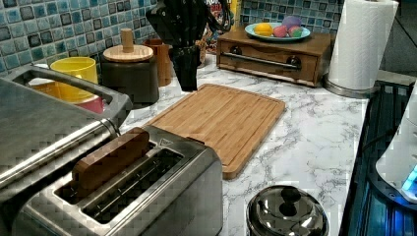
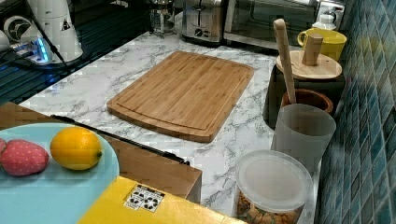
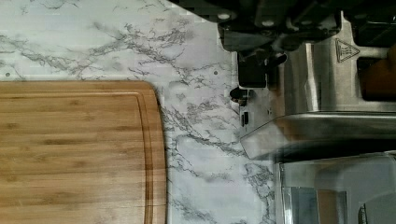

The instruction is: Turn on the toaster.

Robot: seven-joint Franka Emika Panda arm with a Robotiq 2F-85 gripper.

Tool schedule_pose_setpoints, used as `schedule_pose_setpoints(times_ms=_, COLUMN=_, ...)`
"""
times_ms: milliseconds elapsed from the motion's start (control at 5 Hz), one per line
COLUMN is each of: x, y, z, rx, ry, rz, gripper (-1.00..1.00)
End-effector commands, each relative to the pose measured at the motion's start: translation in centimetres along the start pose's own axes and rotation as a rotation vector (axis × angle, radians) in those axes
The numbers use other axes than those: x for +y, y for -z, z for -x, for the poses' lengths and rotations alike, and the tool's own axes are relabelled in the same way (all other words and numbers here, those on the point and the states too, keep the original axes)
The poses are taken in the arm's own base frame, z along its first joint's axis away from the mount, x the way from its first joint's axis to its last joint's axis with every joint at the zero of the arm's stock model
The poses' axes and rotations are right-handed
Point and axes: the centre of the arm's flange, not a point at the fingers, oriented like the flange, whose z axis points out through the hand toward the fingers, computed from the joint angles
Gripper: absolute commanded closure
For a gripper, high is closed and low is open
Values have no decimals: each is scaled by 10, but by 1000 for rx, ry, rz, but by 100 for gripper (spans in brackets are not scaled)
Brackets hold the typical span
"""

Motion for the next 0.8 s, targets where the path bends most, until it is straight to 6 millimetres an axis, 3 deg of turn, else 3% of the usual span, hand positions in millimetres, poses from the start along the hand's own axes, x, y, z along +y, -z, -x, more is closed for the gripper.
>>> schedule_pose_setpoints(times_ms=200, x=-10, y=-38, z=36, rx=-7, ry=-8, rz=1, gripper=100)
schedule_pose_setpoints(times_ms=800, x=-13, y=-57, z=44, rx=4, ry=26, rz=-73, gripper=100)
